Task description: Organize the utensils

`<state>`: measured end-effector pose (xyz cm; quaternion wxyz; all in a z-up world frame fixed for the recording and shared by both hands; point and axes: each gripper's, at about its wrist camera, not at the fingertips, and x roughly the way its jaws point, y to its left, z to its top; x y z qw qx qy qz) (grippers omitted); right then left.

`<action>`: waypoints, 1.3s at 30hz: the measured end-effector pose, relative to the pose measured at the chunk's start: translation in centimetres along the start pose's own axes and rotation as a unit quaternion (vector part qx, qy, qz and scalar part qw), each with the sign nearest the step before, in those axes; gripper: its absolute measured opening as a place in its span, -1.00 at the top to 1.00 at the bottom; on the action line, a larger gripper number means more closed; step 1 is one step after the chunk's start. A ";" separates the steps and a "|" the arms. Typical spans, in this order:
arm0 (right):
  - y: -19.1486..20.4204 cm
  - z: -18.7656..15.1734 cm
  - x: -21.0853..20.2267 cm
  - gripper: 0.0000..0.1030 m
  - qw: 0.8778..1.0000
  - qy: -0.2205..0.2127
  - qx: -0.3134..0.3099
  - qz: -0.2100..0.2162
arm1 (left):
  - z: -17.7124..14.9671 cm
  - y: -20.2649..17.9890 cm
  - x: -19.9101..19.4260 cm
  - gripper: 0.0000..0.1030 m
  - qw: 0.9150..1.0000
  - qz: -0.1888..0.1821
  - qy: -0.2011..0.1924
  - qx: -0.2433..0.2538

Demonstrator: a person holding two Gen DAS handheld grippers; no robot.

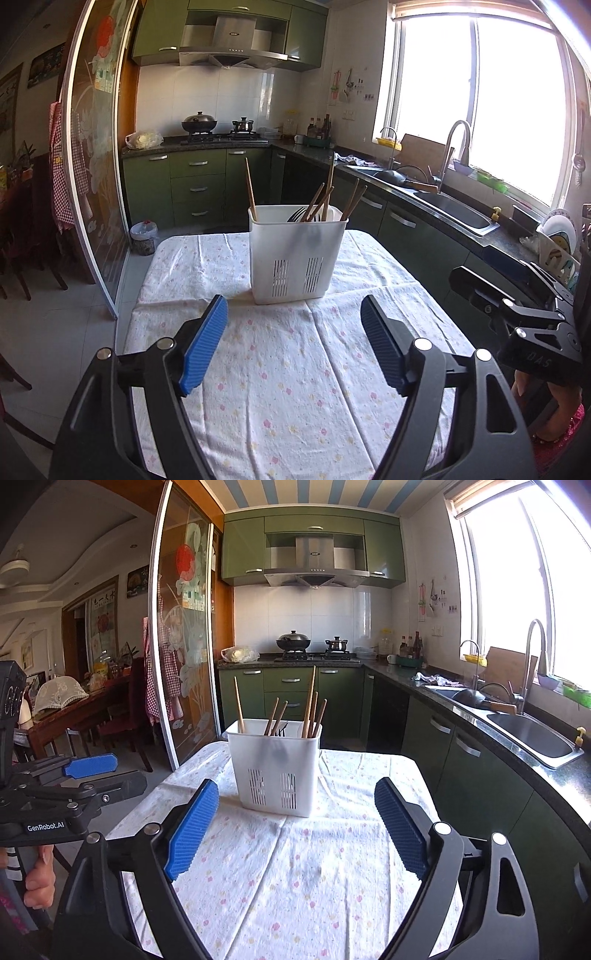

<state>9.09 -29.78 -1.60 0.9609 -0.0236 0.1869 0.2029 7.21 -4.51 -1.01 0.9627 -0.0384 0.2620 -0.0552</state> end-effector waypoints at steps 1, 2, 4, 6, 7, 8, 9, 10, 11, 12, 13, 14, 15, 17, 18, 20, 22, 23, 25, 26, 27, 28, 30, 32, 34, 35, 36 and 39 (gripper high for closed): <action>0.0 -0.2 -0.2 -0.72 1.000 0.001 0.001 0.000 | -0.3 0.2 -0.2 -0.38 1.000 0.003 -0.001 -0.002; -0.1 -0.4 -0.4 -0.73 1.000 0.001 0.003 0.000 | -0.5 0.3 -0.5 -0.38 1.000 0.005 -0.003 -0.004; -0.1 -0.7 -0.7 -0.76 1.000 0.005 0.004 0.002 | -0.9 0.7 -1.2 -0.43 1.000 0.008 -0.006 -0.008; 0.0 -1.0 -1.0 -0.78 1.000 0.008 0.004 0.003 | -1.2 1.0 -1.8 -0.48 1.000 0.007 -0.008 -0.012; 0.1 -1.2 -1.2 -0.80 1.000 0.010 0.003 0.002 | -1.2 1.1 -2.1 -0.49 1.000 0.007 -0.010 -0.012; 0.2 -1.3 -1.5 -0.82 1.000 0.010 0.003 0.003 | -1.2 1.0 -2.4 -0.49 1.000 0.008 -0.013 -0.011; 0.1 -1.3 -1.7 -0.86 1.000 0.010 0.003 0.003 | -1.3 1.0 -2.8 -0.51 1.000 0.011 -0.016 -0.009; 0.2 -1.5 -2.0 -0.89 1.000 0.010 0.004 0.003 | -1.4 0.9 -3.2 -0.54 1.000 0.015 -0.021 -0.006; 0.1 -1.5 -2.3 -0.91 1.000 0.009 0.006 0.004 | -1.5 0.8 -3.7 -0.56 0.999 0.019 -0.027 -0.002; 0.1 -1.6 -2.7 -0.91 1.000 0.009 0.008 0.006 | -1.5 0.7 -4.2 -0.59 0.999 0.021 -0.032 0.000; 0.1 -1.7 -3.0 -0.91 1.000 0.009 0.009 0.006 | -1.6 0.7 -4.7 -0.64 0.999 0.021 -0.038 0.001; 0.1 -1.8 -3.3 -0.91 1.000 0.011 0.008 0.005 | -1.7 0.6 -5.2 -0.66 0.999 0.022 -0.042 0.001; 0.1 -2.0 -3.6 -0.91 1.000 0.014 0.007 0.002 | -1.7 0.5 -5.6 -0.69 0.999 0.023 -0.045 0.003; 0.1 -2.3 -4.3 -0.91 1.000 0.017 0.010 -0.001 | -1.9 0.3 -6.5 -0.74 0.998 0.023 -0.050 0.009; 0.1 -2.4 -4.6 -0.91 1.000 0.020 0.010 -0.004 | -1.9 0.2 -6.9 -0.76 0.998 0.023 -0.051 0.011; 0.2 -2.8 -5.3 -0.91 1.000 0.023 0.007 -0.014 | -2.0 0.0 -7.5 -0.79 0.998 0.025 -0.054 0.015; 0.3 -3.1 -5.9 -0.91 1.000 0.023 0.003 -0.021 | -2.1 -0.1 -8.1 -0.86 0.998 0.023 -0.056 0.013; 0.3 -3.2 -6.2 -0.91 0.999 0.022 0.003 -0.023 | -2.3 -0.2 -8.4 -0.86 0.998 0.023 -0.057 0.011; 0.3 -3.3 -6.8 -0.91 1.000 0.018 0.004 -0.024 | -2.4 -0.2 -8.8 -0.86 0.998 0.024 -0.058 0.011; 0.2 -3.4 -7.1 -0.91 1.000 0.017 0.006 -0.025 | -2.4 -0.2 -8.9 -0.86 0.998 0.025 -0.058 0.012; 0.2 -3.4 -7.2 -0.91 1.000 0.016 0.007 -0.025 | -2.4 -0.2 -9.0 -0.86 0.998 0.025 -0.058 0.014; 0.1 -3.3 -7.4 -0.91 1.000 0.015 0.007 -0.025 | -2.5 -0.3 -9.1 -0.86 0.998 0.023 -0.057 0.014; 0.0 -3.2 -7.5 -0.91 1.000 0.013 0.008 -0.026 | -2.5 -0.3 -9.2 -0.86 0.998 0.019 -0.056 0.013; 0.1 -3.2 -7.6 -0.91 1.000 0.014 0.008 -0.026 | -2.5 -0.4 -9.2 -0.86 0.998 0.016 -0.055 0.012; 0.1 -3.2 -7.6 -0.91 1.000 0.013 0.009 -0.025 | -2.5 -0.5 -9.0 -0.86 0.999 0.013 -0.046 0.011; 0.1 -3.2 -7.6 -0.91 1.000 0.014 0.009 -0.025 | -2.5 -0.5 -8.9 -0.86 0.999 0.010 -0.043 0.009; 0.1 -3.2 -7.6 -0.91 1.000 0.014 0.009 -0.024 | -2.5 -0.5 -8.8 -0.86 0.999 0.008 -0.042 0.006; -0.1 -3.1 -7.7 -0.91 1.000 0.013 0.011 -0.024 | -2.6 -0.3 -8.8 -0.86 0.999 0.014 -0.044 0.000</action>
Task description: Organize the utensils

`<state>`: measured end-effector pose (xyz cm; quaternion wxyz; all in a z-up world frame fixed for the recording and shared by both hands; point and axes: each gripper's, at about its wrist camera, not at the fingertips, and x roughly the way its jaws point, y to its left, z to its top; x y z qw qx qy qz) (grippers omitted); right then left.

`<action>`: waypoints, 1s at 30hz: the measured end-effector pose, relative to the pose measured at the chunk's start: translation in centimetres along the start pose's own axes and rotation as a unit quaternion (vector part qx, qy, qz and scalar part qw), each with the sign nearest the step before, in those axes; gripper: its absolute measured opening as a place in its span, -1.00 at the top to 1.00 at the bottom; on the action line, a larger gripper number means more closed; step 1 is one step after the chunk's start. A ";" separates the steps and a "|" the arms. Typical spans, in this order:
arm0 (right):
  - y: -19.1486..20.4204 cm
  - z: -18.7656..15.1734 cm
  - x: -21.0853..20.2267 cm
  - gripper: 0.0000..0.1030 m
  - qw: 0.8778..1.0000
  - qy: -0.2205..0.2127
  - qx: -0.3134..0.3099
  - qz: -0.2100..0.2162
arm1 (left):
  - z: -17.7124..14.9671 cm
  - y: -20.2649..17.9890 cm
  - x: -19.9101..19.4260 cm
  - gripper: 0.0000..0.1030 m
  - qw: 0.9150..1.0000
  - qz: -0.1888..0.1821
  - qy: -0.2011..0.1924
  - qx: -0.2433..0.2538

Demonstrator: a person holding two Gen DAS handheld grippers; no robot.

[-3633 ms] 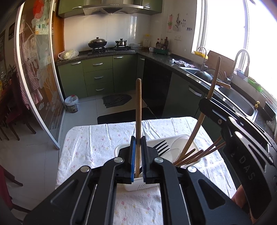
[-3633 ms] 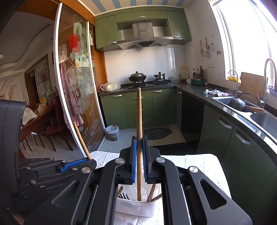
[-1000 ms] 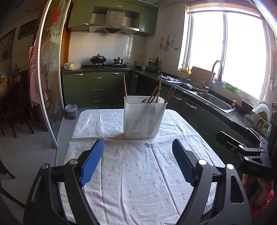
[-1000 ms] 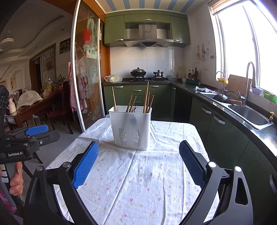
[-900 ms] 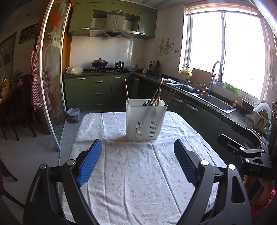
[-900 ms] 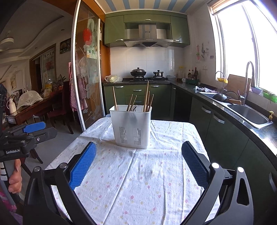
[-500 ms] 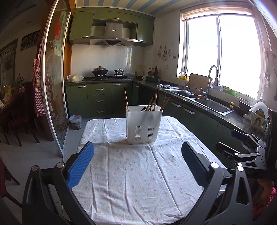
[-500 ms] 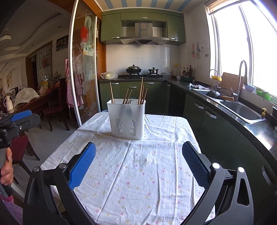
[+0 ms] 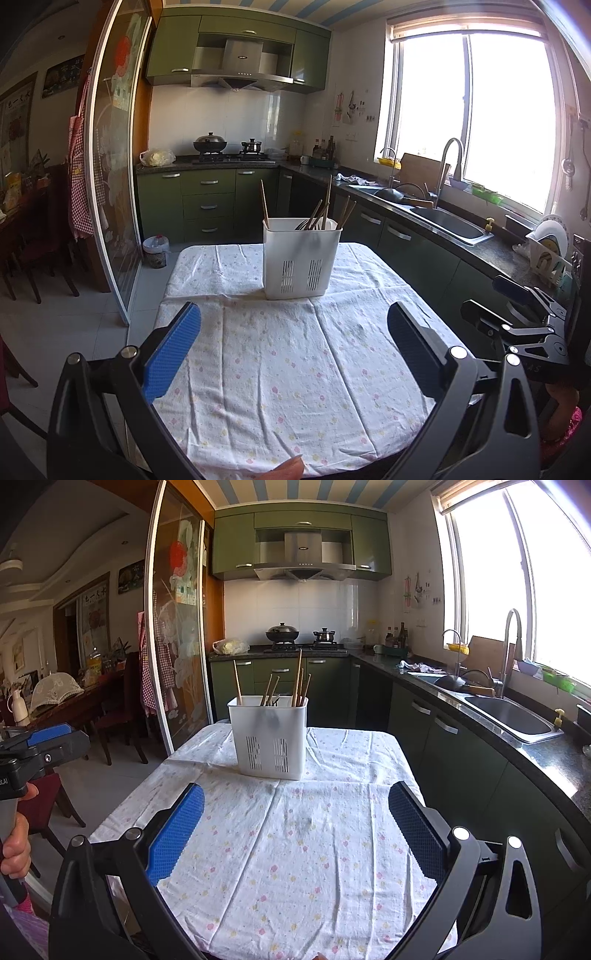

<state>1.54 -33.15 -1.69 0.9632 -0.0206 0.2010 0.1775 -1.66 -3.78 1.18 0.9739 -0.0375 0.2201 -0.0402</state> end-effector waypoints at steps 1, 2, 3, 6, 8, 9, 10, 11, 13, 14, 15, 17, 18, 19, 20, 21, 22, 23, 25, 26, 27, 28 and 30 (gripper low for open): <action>0.0 0.0 0.0 -0.91 1.000 0.000 0.000 0.000 | 0.0 0.0 0.0 -0.86 1.000 0.003 -0.002 -0.001; 0.0 0.0 0.0 -0.91 1.000 0.000 0.000 0.000 | 0.0 0.0 -0.1 -0.86 1.000 0.005 -0.004 0.000; -0.1 0.0 -0.1 -0.91 1.000 0.000 0.000 0.000 | 0.0 0.0 -0.1 -0.86 1.000 0.008 -0.005 0.000; 0.1 0.0 -0.1 -0.91 1.000 -0.002 0.000 -0.001 | 0.0 -0.1 -0.1 -0.86 1.000 0.012 -0.006 0.002; 0.1 0.1 -0.1 -0.91 1.000 -0.003 -0.001 0.000 | 0.0 -0.1 -0.2 -0.86 1.000 0.015 -0.008 0.004; 0.2 0.1 -0.1 -0.91 1.000 -0.003 -0.001 0.001 | 0.0 -0.1 -0.2 -0.86 1.000 0.017 -0.009 0.005; 0.2 0.1 -0.1 -0.91 1.000 -0.004 -0.001 0.001 | 0.0 0.0 -0.3 -0.86 1.000 0.019 -0.010 0.005; 0.2 0.2 -0.2 -0.91 1.000 -0.004 -0.001 0.001 | 0.0 0.0 -0.3 -0.86 1.000 0.020 -0.010 0.005; 0.3 0.2 -0.3 -0.91 1.000 -0.006 -0.002 0.002 | 0.0 -0.1 -0.3 -0.87 1.000 0.019 -0.010 0.005; 0.3 0.2 -0.3 -0.91 1.000 -0.006 -0.002 0.002 | 0.0 -0.1 -0.3 -0.87 1.000 0.020 -0.011 0.005; 0.3 0.1 -0.3 -0.91 1.000 -0.006 -0.002 0.002 | 0.0 -0.1 -0.3 -0.87 1.000 0.020 -0.011 0.005; 0.3 0.1 -0.3 -0.91 1.000 -0.005 -0.002 0.002 | 0.0 -0.2 -0.3 -0.87 1.000 0.020 -0.011 0.005; 0.4 0.1 -0.3 -0.91 1.000 -0.005 -0.003 0.002 | 0.0 -0.2 -0.3 -0.86 1.000 0.021 -0.011 0.005; 0.4 0.2 -0.4 -0.91 1.000 -0.005 -0.003 0.002 | 0.0 -0.1 -0.3 -0.87 1.000 0.020 -0.011 0.005; 0.3 0.1 -0.3 -0.91 1.000 -0.006 -0.002 0.002 | 0.0 -0.1 -0.3 -0.86 1.000 0.020 -0.011 0.005; 0.4 0.2 -0.4 -0.91 1.000 -0.005 -0.002 0.003 | 0.0 -0.1 -0.3 -0.86 1.000 0.019 -0.011 0.005; 0.4 0.2 -0.4 -0.91 1.000 -0.005 -0.003 0.003 | 0.1 -0.1 -0.4 -0.86 1.000 0.019 -0.011 0.006; 0.5 0.2 -0.4 -0.91 1.000 -0.006 -0.003 0.003 | 0.1 -0.2 -0.4 -0.87 1.000 0.020 -0.012 0.006; 0.5 0.2 -0.4 -0.91 1.000 -0.005 -0.002 0.003 | 0.1 -0.1 -0.5 -0.87 1.000 0.020 -0.012 0.006; 0.5 0.2 -0.4 -0.91 1.000 -0.005 -0.002 0.003 | 0.2 -0.1 -0.4 -0.87 1.000 0.021 -0.012 0.006; 0.5 0.2 -0.4 -0.91 1.000 -0.005 -0.002 0.003 | 0.2 -0.1 -0.4 -0.87 1.000 0.023 -0.011 0.006; 0.5 0.2 -0.5 -0.91 1.000 -0.006 -0.002 0.003 | 0.3 -0.1 -0.5 -0.87 1.000 0.023 -0.011 0.007; 0.5 0.2 -0.4 -0.91 1.000 -0.006 -0.002 0.003 | 0.4 -0.1 -0.5 -0.87 1.000 0.022 -0.011 0.006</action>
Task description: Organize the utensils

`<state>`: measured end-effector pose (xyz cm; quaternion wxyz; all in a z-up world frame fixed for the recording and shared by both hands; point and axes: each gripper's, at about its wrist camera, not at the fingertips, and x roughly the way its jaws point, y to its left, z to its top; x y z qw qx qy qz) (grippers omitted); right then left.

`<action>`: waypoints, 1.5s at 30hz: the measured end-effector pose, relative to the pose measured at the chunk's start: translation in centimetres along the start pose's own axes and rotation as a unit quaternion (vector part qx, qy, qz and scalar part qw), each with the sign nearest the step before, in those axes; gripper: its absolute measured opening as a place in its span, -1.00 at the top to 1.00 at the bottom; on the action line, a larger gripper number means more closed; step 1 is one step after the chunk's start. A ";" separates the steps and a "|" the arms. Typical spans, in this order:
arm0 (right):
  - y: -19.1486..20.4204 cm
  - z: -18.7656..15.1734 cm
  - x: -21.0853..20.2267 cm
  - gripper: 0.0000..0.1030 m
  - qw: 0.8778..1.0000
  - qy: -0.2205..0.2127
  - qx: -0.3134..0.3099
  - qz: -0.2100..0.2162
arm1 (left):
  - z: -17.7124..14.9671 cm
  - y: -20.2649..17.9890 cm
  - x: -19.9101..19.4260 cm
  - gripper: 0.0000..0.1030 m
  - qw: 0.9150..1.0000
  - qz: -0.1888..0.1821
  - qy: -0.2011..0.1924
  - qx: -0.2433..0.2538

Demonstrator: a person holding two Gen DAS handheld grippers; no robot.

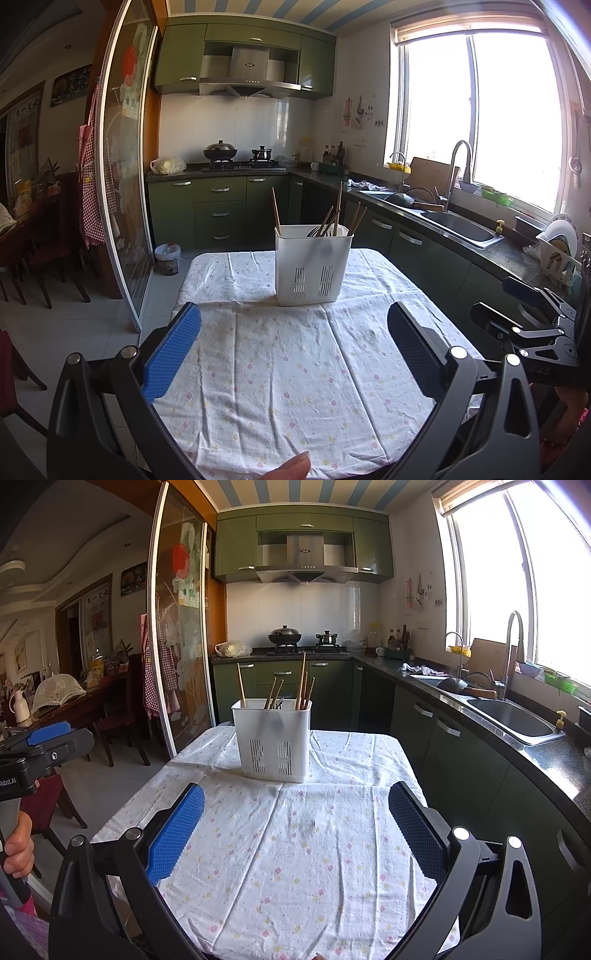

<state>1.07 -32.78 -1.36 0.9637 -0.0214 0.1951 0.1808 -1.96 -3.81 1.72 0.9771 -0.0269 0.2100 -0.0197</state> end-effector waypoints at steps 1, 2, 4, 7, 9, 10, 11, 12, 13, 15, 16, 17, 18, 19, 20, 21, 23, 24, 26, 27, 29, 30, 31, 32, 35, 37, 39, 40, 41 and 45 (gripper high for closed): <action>0.0 0.0 0.0 -0.91 1.000 0.000 -0.001 0.000 | 0.1 0.0 0.0 -0.87 1.000 -0.002 0.001 -0.001; 0.0 0.0 0.0 -0.91 1.000 0.000 0.000 0.000 | 0.1 0.1 0.0 -0.87 1.000 -0.006 0.001 -0.002; 0.0 0.0 0.0 -0.91 1.000 0.001 0.001 0.001 | 0.2 0.2 0.0 -0.87 1.000 -0.009 0.000 -0.005; 0.1 -0.1 0.0 -0.91 1.000 0.001 0.000 0.000 | 0.2 0.2 -0.1 -0.87 1.000 -0.012 -0.004 -0.005; 0.2 -0.1 0.0 -0.91 1.000 0.001 0.000 0.000 | 0.2 0.1 -0.1 -0.87 1.000 -0.013 -0.008 0.000; 0.2 -0.1 0.0 -0.91 1.000 0.001 0.000 0.000 | 0.1 -0.1 -0.1 -0.87 1.000 -0.011 -0.008 0.004; 0.2 -0.1 0.0 -0.91 1.000 0.001 0.000 0.001 | 0.1 -0.2 -0.1 -0.87 1.000 -0.008 -0.008 0.008; 0.2 -0.1 0.0 -0.91 1.000 0.001 0.000 0.001 | 0.1 -0.4 -0.1 -0.87 1.000 -0.007 -0.009 0.013; 0.2 -0.1 0.0 -0.91 1.000 0.001 0.000 0.001 | 0.1 -0.5 -0.1 -0.87 1.000 -0.007 -0.009 0.016; 0.2 0.0 0.0 -0.91 1.000 0.001 0.000 0.001 | 0.1 -0.5 0.0 -0.87 1.000 -0.013 -0.010 0.015; 0.3 0.0 0.0 -0.91 1.000 0.001 0.001 0.001 | 0.1 -0.5 0.0 -0.87 1.000 -0.018 -0.009 0.014; 0.3 0.0 0.0 -0.91 1.000 0.001 0.000 0.001 | 0.1 -0.5 0.0 -0.87 1.000 -0.021 -0.009 0.013; 0.3 0.0 0.0 -0.91 1.000 0.001 0.000 0.000 | 0.1 -0.5 0.1 -0.87 1.000 -0.023 -0.008 0.012; 0.3 0.0 0.0 -0.91 1.000 0.001 0.000 0.000 | 0.1 -0.5 0.2 -0.87 1.000 -0.025 -0.007 0.012; 0.2 0.0 0.1 -0.91 1.000 0.002 0.000 0.000 | 0.0 -0.5 0.2 -0.87 1.000 -0.028 -0.006 0.012; 0.2 0.0 0.1 -0.91 1.000 0.002 -0.001 0.001 | 0.0 -0.4 0.3 -0.87 0.999 -0.031 -0.005 0.012; 0.2 0.0 0.1 -0.91 1.000 0.002 -0.001 0.000 | -0.1 -0.5 0.3 -0.87 0.999 -0.032 -0.007 0.012; 0.2 0.0 0.1 -0.91 1.000 0.002 -0.001 0.001 | -0.1 -0.5 0.3 -0.87 0.999 -0.033 -0.008 0.012; 0.2 0.0 0.2 -0.91 1.000 0.002 -0.001 0.001 | -0.1 -0.4 0.2 -0.87 0.999 -0.034 -0.010 0.008; 0.2 -0.1 0.2 -0.91 1.000 0.002 -0.001 0.002 | -0.1 -0.3 0.2 -0.87 0.999 -0.035 -0.012 0.006; 0.2 -0.1 0.2 -0.91 1.000 0.003 -0.001 0.001 | -0.1 -0.1 0.3 -0.87 0.999 -0.034 -0.013 0.001; 0.2 -0.1 0.2 -0.91 1.000 0.003 -0.002 0.001 | 0.0 0.0 0.3 -0.87 0.999 -0.032 -0.013 0.000; 0.2 -0.1 0.2 -0.91 1.000 0.003 -0.002 0.001 | -0.1 0.1 0.4 -0.87 1.000 -0.027 -0.012 -0.002; 0.1 -0.1 0.3 -0.91 1.000 0.003 -0.001 0.001 | -0.1 0.1 0.5 -0.87 1.000 -0.023 -0.013 -0.001; 0.2 -0.1 0.3 -0.91 1.000 0.003 -0.002 0.002 | -0.3 0.1 0.7 -0.87 1.000 -0.009 -0.013 0.004; 0.1 -0.2 0.5 -0.91 1.000 0.004 -0.002 0.003 | -0.3 0.1 0.9 -0.87 1.000 -0.007 -0.006 0.004; 0.0 -0.3 0.6 -0.91 1.000 0.003 -0.002 0.003 | -0.4 0.1 1.1 -0.87 1.000 -0.007 -0.002 0.003; 0.0 -0.3 0.5 -0.91 1.000 0.003 -0.001 0.003 | -0.4 0.1 1.1 -0.87 1.000 -0.005 -0.002 0.004; 0.0 -0.3 0.6 -0.91 1.000 0.003 -0.001 0.003 | -0.4 0.1 1.1 -0.87 1.000 -0.004 -0.003 0.006; -0.1 -0.5 0.9 -0.91 1.000 0.006 0.000 0.003 | -0.4 0.1 1.3 -0.87 1.000 -0.005 0.003 0.010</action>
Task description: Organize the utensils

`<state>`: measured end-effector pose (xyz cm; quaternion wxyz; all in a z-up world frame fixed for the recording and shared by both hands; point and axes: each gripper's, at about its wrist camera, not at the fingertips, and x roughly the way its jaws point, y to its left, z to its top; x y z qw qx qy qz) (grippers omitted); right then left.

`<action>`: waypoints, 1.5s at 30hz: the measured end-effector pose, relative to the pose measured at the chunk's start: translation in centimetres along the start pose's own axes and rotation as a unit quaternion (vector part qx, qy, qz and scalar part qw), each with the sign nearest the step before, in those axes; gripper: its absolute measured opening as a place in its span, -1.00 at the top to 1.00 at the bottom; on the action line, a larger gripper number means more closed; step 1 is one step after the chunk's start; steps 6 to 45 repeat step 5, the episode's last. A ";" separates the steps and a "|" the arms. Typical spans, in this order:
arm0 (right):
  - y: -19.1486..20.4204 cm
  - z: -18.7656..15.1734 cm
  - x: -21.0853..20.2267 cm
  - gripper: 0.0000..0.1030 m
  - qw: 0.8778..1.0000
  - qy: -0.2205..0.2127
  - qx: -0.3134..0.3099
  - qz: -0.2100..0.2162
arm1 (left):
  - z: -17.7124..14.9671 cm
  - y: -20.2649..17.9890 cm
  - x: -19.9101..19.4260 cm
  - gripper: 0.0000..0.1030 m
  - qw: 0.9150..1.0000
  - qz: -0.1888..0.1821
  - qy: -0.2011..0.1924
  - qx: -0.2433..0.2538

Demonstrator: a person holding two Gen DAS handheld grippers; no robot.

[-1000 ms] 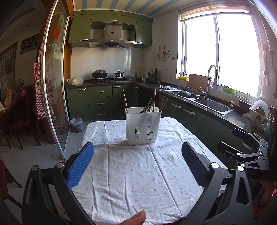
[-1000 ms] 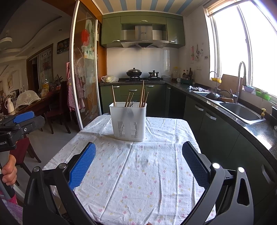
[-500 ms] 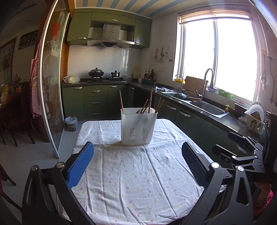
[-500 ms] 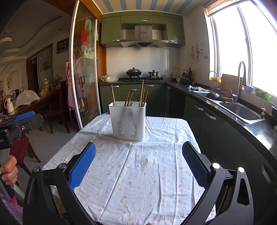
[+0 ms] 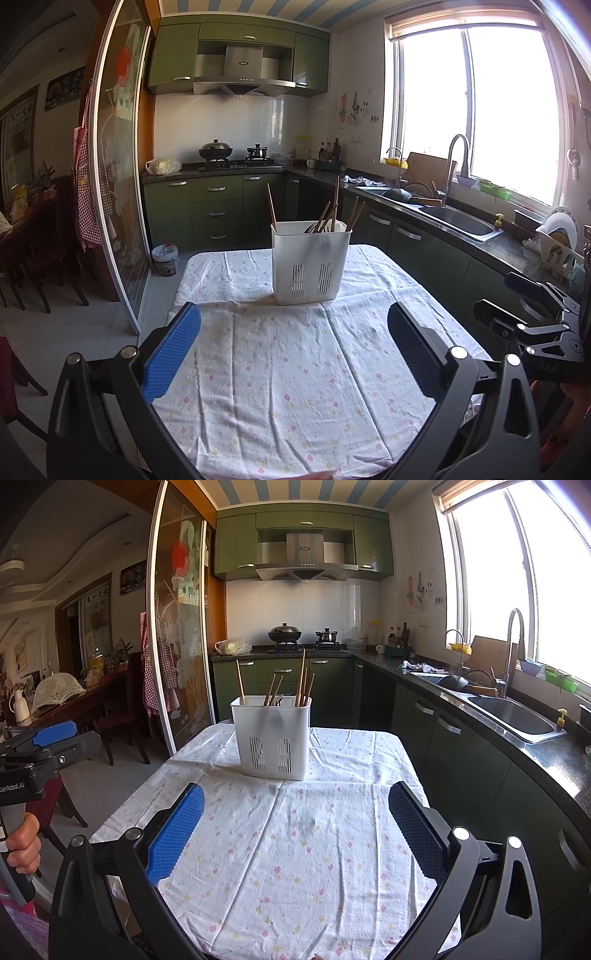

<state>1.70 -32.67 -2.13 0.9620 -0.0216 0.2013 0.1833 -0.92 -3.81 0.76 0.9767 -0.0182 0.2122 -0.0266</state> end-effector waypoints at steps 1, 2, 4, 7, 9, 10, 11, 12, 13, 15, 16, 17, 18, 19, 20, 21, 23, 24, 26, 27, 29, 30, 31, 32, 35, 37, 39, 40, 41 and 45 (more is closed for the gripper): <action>0.1 0.0 0.0 -0.91 1.000 0.000 0.000 0.000 | 0.0 0.1 0.1 -0.87 1.000 0.000 0.001 -0.002; 0.0 -0.1 0.1 -0.91 1.000 0.001 0.000 0.001 | 0.0 0.2 0.2 -0.87 1.000 0.001 0.003 -0.003; -0.1 -0.1 0.2 -0.91 1.000 0.001 0.000 0.001 | 0.0 0.3 0.5 -0.87 1.000 0.003 0.007 -0.007; 0.0 -0.1 0.2 -0.91 1.000 0.001 0.000 0.001 | -0.1 0.4 0.6 -0.87 1.000 0.004 0.009 -0.009; 0.0 -0.1 0.2 -0.91 1.000 0.001 0.000 0.001 | -0.1 0.4 0.6 -0.87 1.000 0.004 0.009 -0.009; 0.0 -0.1 0.2 -0.91 1.000 0.001 0.000 0.001 | -0.1 0.4 0.6 -0.87 1.000 0.004 0.009 -0.009; 0.0 -0.1 0.2 -0.91 1.000 0.001 0.000 0.001 | -0.1 0.4 0.6 -0.87 1.000 0.004 0.009 -0.009; 0.0 -0.1 0.2 -0.91 1.000 0.001 0.000 0.001 | -0.1 0.4 0.6 -0.87 1.000 0.004 0.009 -0.009; 0.0 -0.1 0.2 -0.91 1.000 0.001 0.000 0.001 | -0.1 0.4 0.6 -0.87 1.000 0.004 0.009 -0.009; 0.0 -0.1 0.2 -0.91 1.000 0.001 0.000 0.001 | -0.1 0.4 0.6 -0.87 1.000 0.004 0.009 -0.009; 0.0 -0.1 0.2 -0.91 1.000 0.001 0.000 0.001 | -0.1 0.4 0.6 -0.87 1.000 0.004 0.009 -0.009; 0.0 -0.1 0.2 -0.91 1.000 0.001 0.000 0.001 | -0.1 0.4 0.6 -0.87 1.000 0.004 0.009 -0.009; 0.0 -0.1 0.2 -0.91 1.000 0.001 0.000 0.001 | -0.1 0.4 0.6 -0.87 1.000 0.004 0.009 -0.009; 0.0 -0.1 0.2 -0.91 1.000 0.001 0.000 0.001 | -0.1 0.4 0.6 -0.87 1.000 0.004 0.009 -0.009; 0.0 -0.1 0.2 -0.91 1.000 0.001 0.000 0.001 | -0.1 0.4 0.6 -0.87 1.000 0.004 0.009 -0.009; 0.0 -0.1 0.2 -0.91 1.000 0.001 0.000 0.001 | -0.1 0.4 0.6 -0.87 1.000 0.004 0.009 -0.009; 0.0 -0.1 0.2 -0.91 1.000 0.001 0.000 0.001 | -0.1 0.4 0.6 -0.87 1.000 0.004 0.009 -0.009; 0.0 -0.1 0.2 -0.91 1.000 0.001 0.000 0.001 | -0.1 0.4 0.6 -0.87 1.000 0.004 0.009 -0.009; 0.0 -0.1 0.2 -0.91 1.000 0.001 0.000 0.001 | -0.1 0.4 0.6 -0.87 1.000 0.004 0.009 -0.009; 0.0 -0.1 0.2 -0.91 1.000 0.001 0.000 0.001 | -0.1 0.4 0.6 -0.87 1.000 0.004 0.009 -0.009; 0.0 -0.1 0.2 -0.91 1.000 0.001 0.000 0.001 | -0.1 0.4 0.6 -0.87 1.000 0.004 0.009 -0.009; 0.0 -0.1 0.2 -0.91 1.000 0.001 0.000 0.001 | -0.1 0.4 0.6 -0.87 1.000 0.004 0.009 -0.009; 0.0 -0.1 0.2 -0.91 1.000 0.001 0.000 0.001 | -0.1 0.4 0.6 -0.87 1.000 0.004 0.009 -0.009; 0.0 -0.1 0.2 -0.91 1.000 0.001 0.000 0.001 | -0.1 0.4 0.6 -0.87 1.000 0.004 0.009 -0.009; 0.0 -0.1 0.2 -0.91 1.000 0.001 0.000 0.001 | -0.1 0.4 0.6 -0.87 1.000 0.004 0.009 -0.009; 0.0 -0.1 0.2 -0.91 1.000 0.001 0.000 0.001 | -0.1 0.4 0.6 -0.87 1.000 0.004 0.009 -0.009; 0.0 -0.1 0.2 -0.91 1.000 0.001 0.000 0.001 | -0.1 0.4 0.6 -0.87 1.000 0.004 0.009 -0.009; 0.0 -0.1 0.2 -0.91 1.000 0.001 0.000 0.001 | -0.1 0.4 0.6 -0.87 1.000 0.004 0.009 -0.009; 0.0 -0.1 0.2 -0.91 1.000 0.001 0.000 0.001 | -0.1 0.4 0.6 -0.87 1.000 0.004 0.009 -0.009; 0.0 -0.1 0.2 -0.91 1.000 0.001 0.000 0.001 | -0.1 0.4 0.6 -0.87 1.000 0.004 0.009 -0.009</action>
